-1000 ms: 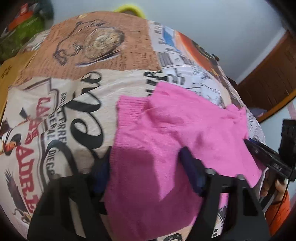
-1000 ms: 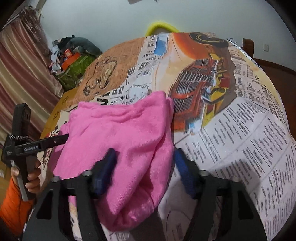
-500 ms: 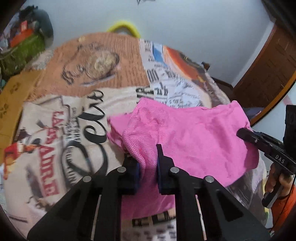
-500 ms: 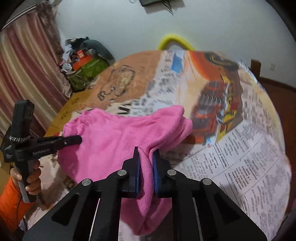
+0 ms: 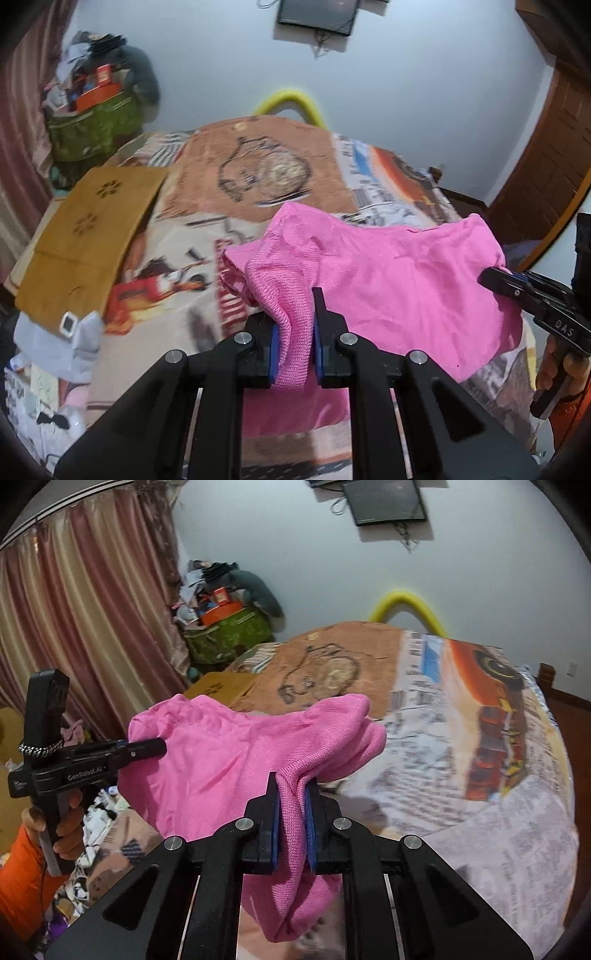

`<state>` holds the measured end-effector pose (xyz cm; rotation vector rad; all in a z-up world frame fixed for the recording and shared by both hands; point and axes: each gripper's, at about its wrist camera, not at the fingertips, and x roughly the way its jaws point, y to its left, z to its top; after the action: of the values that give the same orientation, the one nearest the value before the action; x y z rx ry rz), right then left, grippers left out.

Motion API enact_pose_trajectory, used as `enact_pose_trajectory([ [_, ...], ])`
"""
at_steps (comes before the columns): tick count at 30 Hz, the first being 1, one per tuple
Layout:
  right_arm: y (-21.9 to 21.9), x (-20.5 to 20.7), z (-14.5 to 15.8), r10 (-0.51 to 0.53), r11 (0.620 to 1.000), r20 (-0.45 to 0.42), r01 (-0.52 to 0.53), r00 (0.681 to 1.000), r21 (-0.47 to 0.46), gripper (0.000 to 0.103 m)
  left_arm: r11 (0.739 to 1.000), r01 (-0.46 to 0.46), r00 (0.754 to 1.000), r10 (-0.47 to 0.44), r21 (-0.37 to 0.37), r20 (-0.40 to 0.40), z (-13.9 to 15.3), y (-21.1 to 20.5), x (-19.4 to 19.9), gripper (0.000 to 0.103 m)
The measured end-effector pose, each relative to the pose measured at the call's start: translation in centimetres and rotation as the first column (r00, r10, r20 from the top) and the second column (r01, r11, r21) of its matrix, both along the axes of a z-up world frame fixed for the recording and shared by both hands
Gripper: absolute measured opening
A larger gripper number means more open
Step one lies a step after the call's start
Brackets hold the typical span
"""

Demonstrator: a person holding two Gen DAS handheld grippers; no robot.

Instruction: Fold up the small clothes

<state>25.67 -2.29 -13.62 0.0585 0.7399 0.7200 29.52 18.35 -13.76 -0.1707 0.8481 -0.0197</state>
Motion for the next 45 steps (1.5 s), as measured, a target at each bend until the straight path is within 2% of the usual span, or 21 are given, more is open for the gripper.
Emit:
enact_pose_trajectory([
  [2, 1.6, -0.3, -0.7, 0.014, 1.000, -0.013, -0.014, 1.000, -0.002, 0.010, 1.000, -0.021, 1.000, 0.021, -0.003, -0.023, -1.0, 1.3, -0.6, 0.014],
  [8, 5.2, -0.6, -4.8, 0.010, 0.999, -0.103, -0.013, 0.995, -0.029, 0.010, 0.997, -0.071, 0.988, 0.068, -0.016, -0.141, -6.7, 4.3, -0.9, 0.014],
  [12, 6.0, -0.4, -8.1, -0.020, 0.995, -0.167, 0.003, 0.986, -0.099, 0.010, 0.995, -0.097, 0.970, 0.090, -0.017, -0.224, -10.7, 5.2, -1.0, 0.015],
  [15, 5.5, -0.3, -9.6, -0.039, 0.990, -0.205, 0.010, 0.978, -0.138, 0.013, 0.994, -0.103, 0.965, 0.096, -0.018, -0.243, -12.1, 5.7, -1.2, 0.022],
  [17, 4.9, -0.1, -10.1, -0.050, 0.987, -0.213, 0.015, 0.976, -0.163, 0.013, 0.993, -0.116, 0.964, 0.115, 0.008, -0.240, -12.4, 5.9, -1.4, 0.035],
  [19, 4.3, -0.1, -10.2, -0.066, 0.982, -0.200, 0.028, 0.978, -0.187, 0.014, 0.991, -0.127, 0.965, 0.134, 0.043, -0.226, -12.3, 6.2, -1.7, 0.042],
  [24, 2.8, -0.3, -9.6, -0.127, 0.956, -0.146, 0.082, 0.981, -0.282, 0.014, 0.974, -0.166, 0.957, 0.197, 0.154, -0.213, -11.6, 7.2, -2.4, 0.046],
  [29, 2.4, -1.4, -7.0, -0.095, 0.972, -0.120, 0.066, 0.988, -0.225, 0.015, 0.979, -0.157, 0.973, 0.175, 0.127, -0.151, -8.5, 7.6, -3.7, 0.048],
  [33, 4.2, -2.7, -5.3, -0.022, 0.984, -0.083, 0.006, 0.996, -0.180, 0.036, 0.991, -0.104, 0.986, 0.114, 0.084, -0.122, -7.1, 5.8, -4.0, 0.058],
  [34, 4.7, -3.0, -5.3, -0.004, 0.984, -0.077, -0.010, 0.997, -0.178, 0.040, 0.994, -0.081, 0.988, 0.090, 0.071, -0.127, -7.2, 5.1, -3.9, 0.059],
  [39, 7.2, -3.3, -7.3, 0.061, 0.975, -0.121, -0.085, 0.991, -0.206, 0.041, 0.996, -0.025, 0.978, 0.041, 0.081, -0.203, -9.9, 2.4, -3.1, 0.060],
  [42, 7.1, -3.4, -9.3, 0.064, 0.964, -0.158, -0.102, 0.985, -0.245, 0.041, 0.996, -0.018, 0.966, 0.039, 0.084, -0.256, -11.8, 1.8, -3.1, 0.060],
  [45, 6.1, -3.9, -9.9, 0.061, 0.957, -0.161, -0.104, 0.985, -0.272, 0.041, 0.996, -0.025, 0.966, 0.047, 0.088, -0.253, -12.0, 2.0, -4.1, 0.060],
])
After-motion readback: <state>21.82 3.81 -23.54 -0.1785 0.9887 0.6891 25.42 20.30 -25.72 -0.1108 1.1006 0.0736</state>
